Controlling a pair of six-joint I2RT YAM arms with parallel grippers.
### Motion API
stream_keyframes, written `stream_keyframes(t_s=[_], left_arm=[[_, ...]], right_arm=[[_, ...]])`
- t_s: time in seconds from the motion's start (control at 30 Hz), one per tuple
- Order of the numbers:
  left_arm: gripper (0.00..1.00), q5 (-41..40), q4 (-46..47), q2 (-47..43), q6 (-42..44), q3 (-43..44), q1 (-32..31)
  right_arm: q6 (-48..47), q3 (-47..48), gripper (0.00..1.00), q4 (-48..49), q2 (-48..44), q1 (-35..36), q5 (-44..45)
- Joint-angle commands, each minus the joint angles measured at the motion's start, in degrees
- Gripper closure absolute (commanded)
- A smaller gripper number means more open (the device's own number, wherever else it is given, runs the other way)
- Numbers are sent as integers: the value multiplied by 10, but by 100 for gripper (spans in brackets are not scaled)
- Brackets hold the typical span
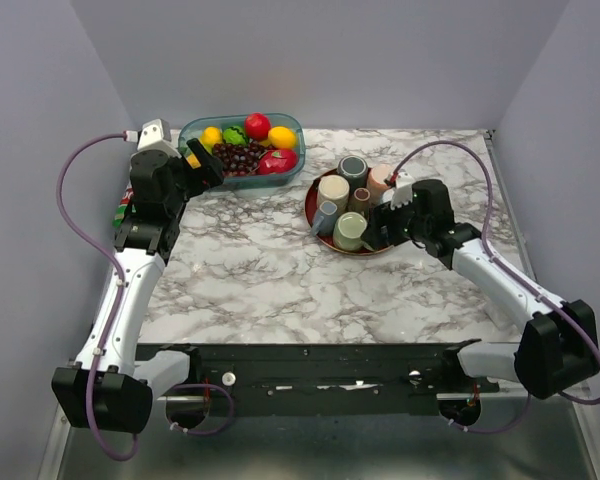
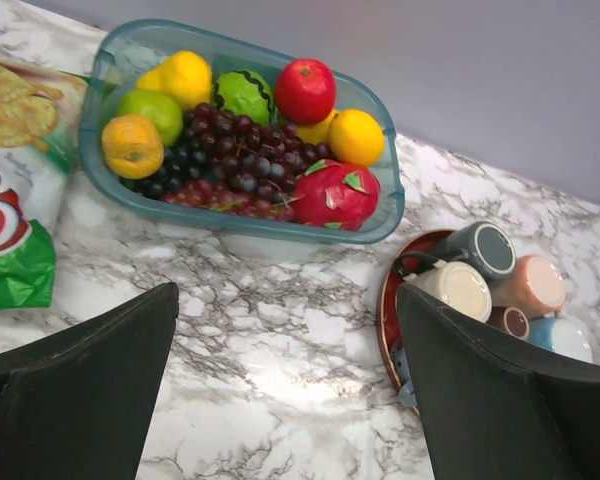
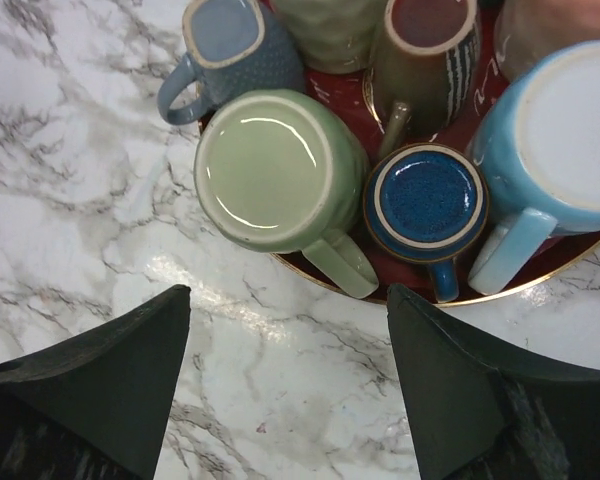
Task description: Turn the mug right side up
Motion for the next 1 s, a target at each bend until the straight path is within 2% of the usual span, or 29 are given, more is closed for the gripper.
stream_keyframes(t_s=[0.0,0.3,0.47,0.7,0.97], left_arm=[[1,67,36,0,-11,-11,3],[1,62,33,6,1,-9,3],[1,56,33,8,9,-8,3],[1,37,26,16,11,-7,3],[1,31,25,23,17,-7,4]], right_arm=[[-84,11,14,-4,45,4,-44],[-167,43,15,-24,115,19,-52],[-195,42,17,-12,147,37,-21],[-209,62,26,-7,192,38,-7],[-218,70,39,-4,194,41,33]])
